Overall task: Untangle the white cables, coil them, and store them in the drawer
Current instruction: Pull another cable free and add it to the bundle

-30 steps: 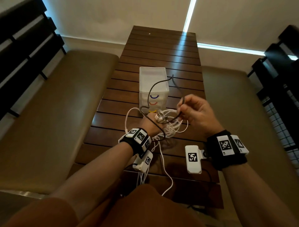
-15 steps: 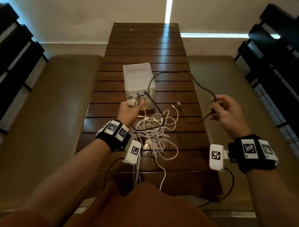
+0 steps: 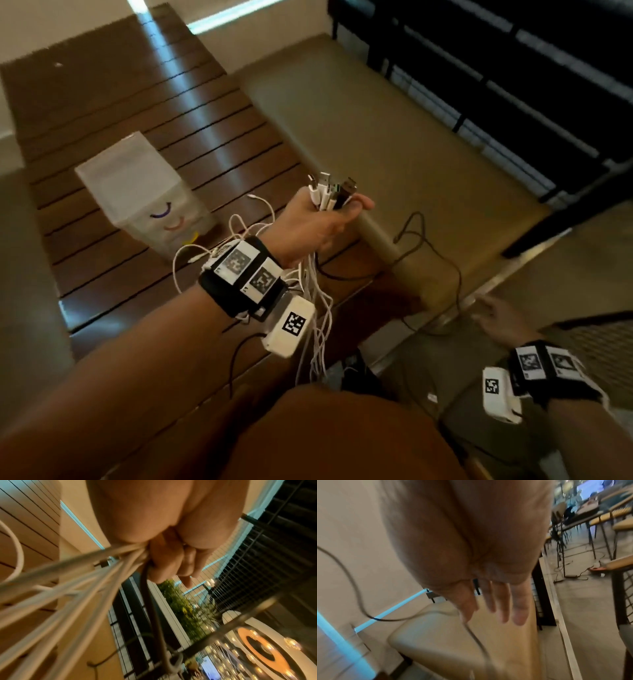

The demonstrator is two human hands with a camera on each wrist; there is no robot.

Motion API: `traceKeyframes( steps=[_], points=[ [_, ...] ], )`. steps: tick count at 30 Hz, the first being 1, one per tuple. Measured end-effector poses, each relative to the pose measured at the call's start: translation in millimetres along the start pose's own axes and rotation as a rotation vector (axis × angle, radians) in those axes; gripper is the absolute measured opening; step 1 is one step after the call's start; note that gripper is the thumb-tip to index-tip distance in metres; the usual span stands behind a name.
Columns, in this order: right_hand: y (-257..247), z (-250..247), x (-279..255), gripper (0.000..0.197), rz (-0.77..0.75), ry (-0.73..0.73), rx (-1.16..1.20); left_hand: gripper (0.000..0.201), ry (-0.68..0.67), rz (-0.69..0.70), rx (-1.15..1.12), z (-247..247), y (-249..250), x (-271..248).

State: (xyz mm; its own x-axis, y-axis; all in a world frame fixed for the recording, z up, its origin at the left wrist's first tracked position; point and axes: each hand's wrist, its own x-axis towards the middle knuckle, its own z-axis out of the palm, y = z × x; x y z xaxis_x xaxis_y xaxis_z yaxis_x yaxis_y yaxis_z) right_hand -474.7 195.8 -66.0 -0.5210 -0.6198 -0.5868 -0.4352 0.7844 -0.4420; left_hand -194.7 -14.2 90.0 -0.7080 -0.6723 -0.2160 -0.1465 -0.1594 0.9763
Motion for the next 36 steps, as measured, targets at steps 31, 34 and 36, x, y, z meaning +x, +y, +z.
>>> traceKeyframes(
  steps=[31, 34, 36],
  points=[
    [-35.3, 109.7, -29.0, 0.039, -0.047, -0.133, 0.029, 0.021, -0.331, 0.105, 0.130, 65.7, -6.8, -15.1],
    [-10.0, 113.9, -38.1, 0.027, -0.001, -0.084, -0.076, 0.024, -0.295, 0.146, 0.092, 67.4, 1.6, -17.5],
    [8.5, 117.5, -45.8, 0.044, 0.046, -0.050, -0.172, 0.026, -0.274, 0.168, 0.005, 62.8, 8.7, -15.0]
  ],
)
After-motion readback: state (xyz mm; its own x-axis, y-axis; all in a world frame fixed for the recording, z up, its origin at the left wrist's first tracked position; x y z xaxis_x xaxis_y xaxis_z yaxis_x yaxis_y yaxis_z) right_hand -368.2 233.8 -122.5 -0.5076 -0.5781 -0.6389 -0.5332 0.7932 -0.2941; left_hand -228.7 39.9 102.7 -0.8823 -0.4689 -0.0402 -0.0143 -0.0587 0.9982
